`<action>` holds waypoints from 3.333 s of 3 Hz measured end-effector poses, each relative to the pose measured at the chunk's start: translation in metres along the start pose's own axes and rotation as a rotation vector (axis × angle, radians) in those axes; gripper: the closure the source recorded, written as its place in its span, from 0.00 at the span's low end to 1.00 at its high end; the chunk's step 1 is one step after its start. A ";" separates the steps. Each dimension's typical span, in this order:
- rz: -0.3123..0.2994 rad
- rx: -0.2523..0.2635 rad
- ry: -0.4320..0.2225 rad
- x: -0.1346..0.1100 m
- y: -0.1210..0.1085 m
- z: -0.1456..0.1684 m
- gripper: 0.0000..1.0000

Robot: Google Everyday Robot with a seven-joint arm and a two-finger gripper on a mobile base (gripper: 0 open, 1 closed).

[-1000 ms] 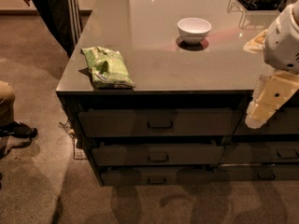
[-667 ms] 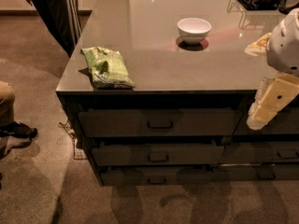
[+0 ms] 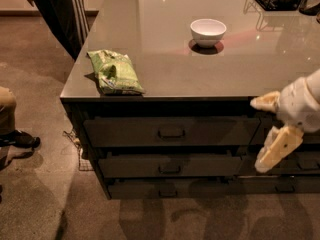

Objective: Open bottom drawer

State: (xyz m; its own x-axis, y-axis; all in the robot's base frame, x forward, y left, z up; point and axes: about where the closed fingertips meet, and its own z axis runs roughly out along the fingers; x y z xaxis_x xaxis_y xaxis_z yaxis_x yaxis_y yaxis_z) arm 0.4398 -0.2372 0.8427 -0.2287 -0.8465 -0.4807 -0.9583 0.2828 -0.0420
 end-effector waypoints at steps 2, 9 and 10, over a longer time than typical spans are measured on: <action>0.057 -0.107 -0.073 0.030 0.012 0.061 0.00; 0.048 -0.288 -0.065 0.145 0.018 0.321 0.00; 0.043 -0.313 -0.085 0.163 0.014 0.362 0.00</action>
Offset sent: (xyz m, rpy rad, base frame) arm -0.0069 0.0047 -0.0569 0.0900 0.0755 0.0033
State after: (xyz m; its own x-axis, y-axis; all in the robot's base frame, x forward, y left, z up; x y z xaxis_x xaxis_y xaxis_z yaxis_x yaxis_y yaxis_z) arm 0.4507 -0.2083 0.4469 -0.2679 -0.7922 -0.5483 -0.9572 0.1543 0.2447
